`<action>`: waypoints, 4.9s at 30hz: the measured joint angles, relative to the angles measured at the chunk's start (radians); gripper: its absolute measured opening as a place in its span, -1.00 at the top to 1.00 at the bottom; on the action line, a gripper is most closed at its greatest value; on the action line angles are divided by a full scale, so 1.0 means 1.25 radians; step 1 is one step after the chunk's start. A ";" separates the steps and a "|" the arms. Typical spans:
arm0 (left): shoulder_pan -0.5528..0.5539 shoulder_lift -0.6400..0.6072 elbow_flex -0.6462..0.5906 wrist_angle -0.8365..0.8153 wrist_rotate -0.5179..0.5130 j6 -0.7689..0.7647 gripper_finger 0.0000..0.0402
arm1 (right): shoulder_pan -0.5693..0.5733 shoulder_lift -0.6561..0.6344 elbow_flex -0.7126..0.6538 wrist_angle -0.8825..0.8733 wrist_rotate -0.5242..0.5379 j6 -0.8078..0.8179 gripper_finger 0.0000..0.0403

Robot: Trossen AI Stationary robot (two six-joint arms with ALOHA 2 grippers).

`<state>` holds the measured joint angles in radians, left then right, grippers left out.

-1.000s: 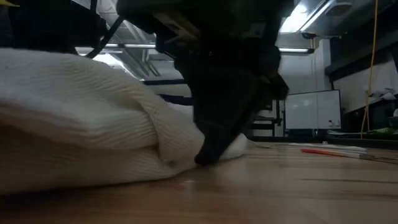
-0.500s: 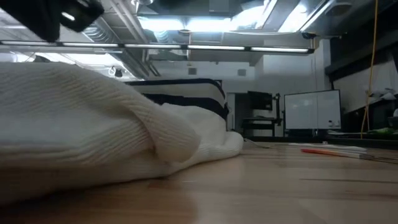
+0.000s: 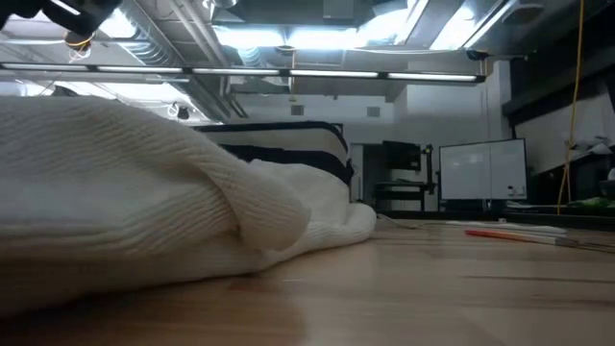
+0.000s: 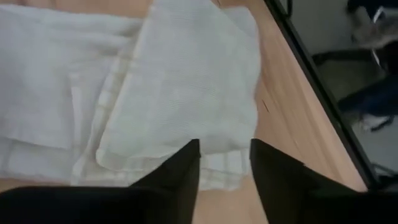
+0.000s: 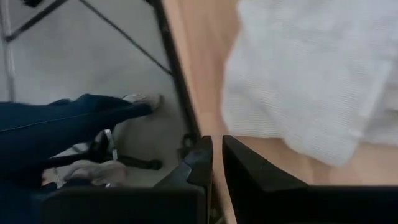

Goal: Fold towel
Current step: Fold the top white patterned towel

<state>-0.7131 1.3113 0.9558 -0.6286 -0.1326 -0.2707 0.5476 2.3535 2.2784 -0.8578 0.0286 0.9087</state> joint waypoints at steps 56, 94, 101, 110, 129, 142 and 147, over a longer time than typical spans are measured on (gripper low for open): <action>-0.109 0.281 -0.060 0.155 -0.104 0.320 0.04 | 0.026 0.168 -0.094 0.212 0.149 -0.284 0.06; -0.249 0.291 0.290 -0.032 0.124 -0.085 0.90 | 0.076 0.114 0.061 0.304 -0.038 -0.072 0.94; -0.225 0.291 0.369 -0.107 0.122 -0.170 0.90 | 0.082 0.058 0.061 0.255 0.012 -0.075 0.98; -0.153 0.291 0.386 -0.128 0.136 -0.280 0.95 | 0.081 0.030 0.061 0.055 0.075 0.050 0.96; 0.005 0.296 0.251 -0.244 0.081 -0.175 0.89 | 0.038 0.038 0.055 -0.191 0.227 0.033 0.93; 0.022 0.295 0.145 -0.276 0.012 -0.202 0.70 | -0.036 0.086 -0.001 -0.106 0.155 -0.021 0.69; 0.022 0.295 0.111 -0.273 -0.032 -0.193 0.46 | -0.049 0.104 -0.004 -0.088 0.114 -0.019 0.31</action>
<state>-0.6853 1.6806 1.0951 -0.9705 -0.1722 -0.5122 0.4861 2.4840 2.2730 -0.9672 0.1714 0.8845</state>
